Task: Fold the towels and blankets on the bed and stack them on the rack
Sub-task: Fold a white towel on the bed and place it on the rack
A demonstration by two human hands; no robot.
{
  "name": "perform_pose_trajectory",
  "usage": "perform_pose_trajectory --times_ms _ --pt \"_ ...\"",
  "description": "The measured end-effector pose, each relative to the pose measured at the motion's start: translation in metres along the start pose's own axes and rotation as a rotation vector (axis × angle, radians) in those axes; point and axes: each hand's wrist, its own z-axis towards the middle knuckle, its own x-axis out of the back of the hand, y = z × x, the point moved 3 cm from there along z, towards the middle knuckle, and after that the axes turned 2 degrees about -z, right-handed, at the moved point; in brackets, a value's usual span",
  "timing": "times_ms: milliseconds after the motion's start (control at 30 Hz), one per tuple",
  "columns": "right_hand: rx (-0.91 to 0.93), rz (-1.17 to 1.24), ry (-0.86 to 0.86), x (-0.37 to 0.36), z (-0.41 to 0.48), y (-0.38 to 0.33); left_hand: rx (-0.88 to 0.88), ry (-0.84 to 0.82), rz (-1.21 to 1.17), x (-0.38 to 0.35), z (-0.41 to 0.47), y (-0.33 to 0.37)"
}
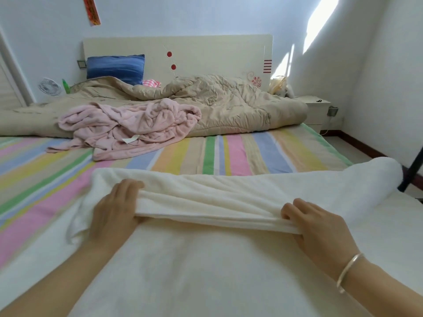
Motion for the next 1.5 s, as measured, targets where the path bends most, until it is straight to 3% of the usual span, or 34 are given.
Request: perform_pose_trajectory --times_ms 133,200,300,367,467,600,700,767,867,933,1000,1067,1233,1400,1500 --pt "0.125 -0.057 0.03 0.01 -0.023 -0.054 0.338 -0.149 0.03 0.024 -0.023 -0.054" --pt "0.072 -0.1 0.013 0.015 -0.019 -0.066 0.598 -0.286 0.001 0.03 -0.027 -0.067" --pt "-0.036 -0.188 -0.043 0.026 -0.013 -0.069 1.076 -0.457 -0.259 0.046 -0.031 -0.068" --pt "-0.098 -0.218 -0.084 0.035 -0.015 -0.07 1.187 -0.464 -0.373 0.063 -0.027 -0.065" --pt "-0.154 -0.236 -0.07 0.057 -0.021 -0.07 1.176 -0.321 -0.469 0.085 -0.022 -0.067" --pt "-0.239 -0.253 -0.052 0.086 -0.034 -0.064 1.102 -0.098 -0.872 0.098 -0.019 -0.071" --pt "-0.325 -0.216 -0.053 0.097 -0.058 -0.077 1.087 -0.019 -1.024 0.127 -0.044 -0.086" --pt "-0.449 -0.145 -0.104 0.093 -0.073 -0.081 0.988 -0.039 -0.906 0.138 -0.063 -0.095" --pt "-0.665 0.143 -0.261 0.073 -0.096 -0.077 0.591 -0.231 -0.477 0.148 -0.097 -0.099" --pt "-0.644 0.207 -0.241 0.067 -0.105 -0.08 0.364 -0.331 -0.37 0.143 -0.123 -0.102" --pt "-0.613 0.211 -0.206 0.064 -0.11 -0.079 0.272 -0.398 -0.319 0.137 -0.142 -0.104" --pt "-0.592 0.227 -0.174 0.065 -0.112 -0.082 0.267 -0.401 -0.284 0.133 -0.157 -0.106" --pt "-0.596 0.23 -0.133 0.062 -0.112 -0.085 0.459 -0.217 -0.327 0.131 -0.169 -0.115" --pt "-0.572 0.171 -0.047 0.065 -0.106 -0.078 0.301 -0.043 -0.235 0.147 -0.171 -0.112" --pt "-0.604 0.147 -0.045 0.06 -0.115 -0.081 0.351 -0.117 -0.262 0.149 -0.182 -0.114"
